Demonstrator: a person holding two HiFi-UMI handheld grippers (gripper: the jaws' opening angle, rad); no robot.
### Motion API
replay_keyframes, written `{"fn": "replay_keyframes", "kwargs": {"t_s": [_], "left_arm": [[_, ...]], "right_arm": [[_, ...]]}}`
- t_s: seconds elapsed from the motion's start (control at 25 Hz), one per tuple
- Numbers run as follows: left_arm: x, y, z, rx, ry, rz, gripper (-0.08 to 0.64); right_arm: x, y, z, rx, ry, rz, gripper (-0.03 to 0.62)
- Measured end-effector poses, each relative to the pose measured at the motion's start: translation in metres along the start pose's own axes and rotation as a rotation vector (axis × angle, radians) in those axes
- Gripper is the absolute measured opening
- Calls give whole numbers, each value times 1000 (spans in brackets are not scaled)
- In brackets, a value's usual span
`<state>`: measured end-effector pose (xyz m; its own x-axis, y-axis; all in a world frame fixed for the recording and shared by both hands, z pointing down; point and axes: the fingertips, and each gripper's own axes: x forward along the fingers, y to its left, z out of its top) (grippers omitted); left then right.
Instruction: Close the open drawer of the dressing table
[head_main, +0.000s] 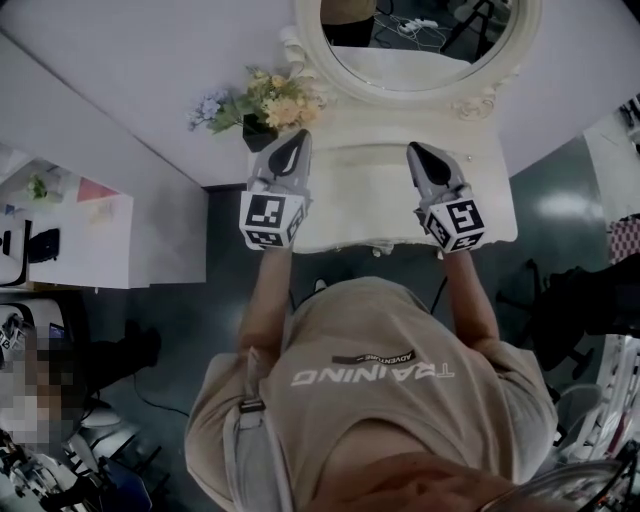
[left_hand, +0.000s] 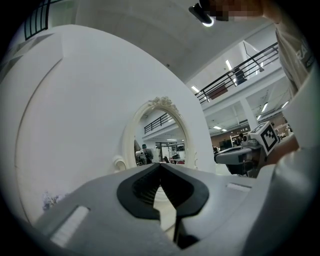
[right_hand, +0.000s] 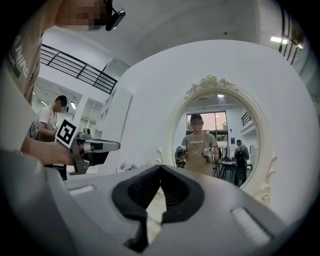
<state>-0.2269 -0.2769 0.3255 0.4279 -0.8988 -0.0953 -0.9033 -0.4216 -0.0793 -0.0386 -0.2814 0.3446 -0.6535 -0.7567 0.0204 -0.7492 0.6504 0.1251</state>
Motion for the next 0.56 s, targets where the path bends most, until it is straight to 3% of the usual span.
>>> {"fn": "replay_keyframes", "kwargs": {"t_s": [0.24, 0.56], "left_arm": [[8, 9, -21, -32, 18, -5, 6], [13, 36, -36, -9, 22, -32, 6]], "right_arm": [[13, -3, -12, 8, 23, -4, -2], [26, 2, -24, 21, 37, -27, -2]]}}
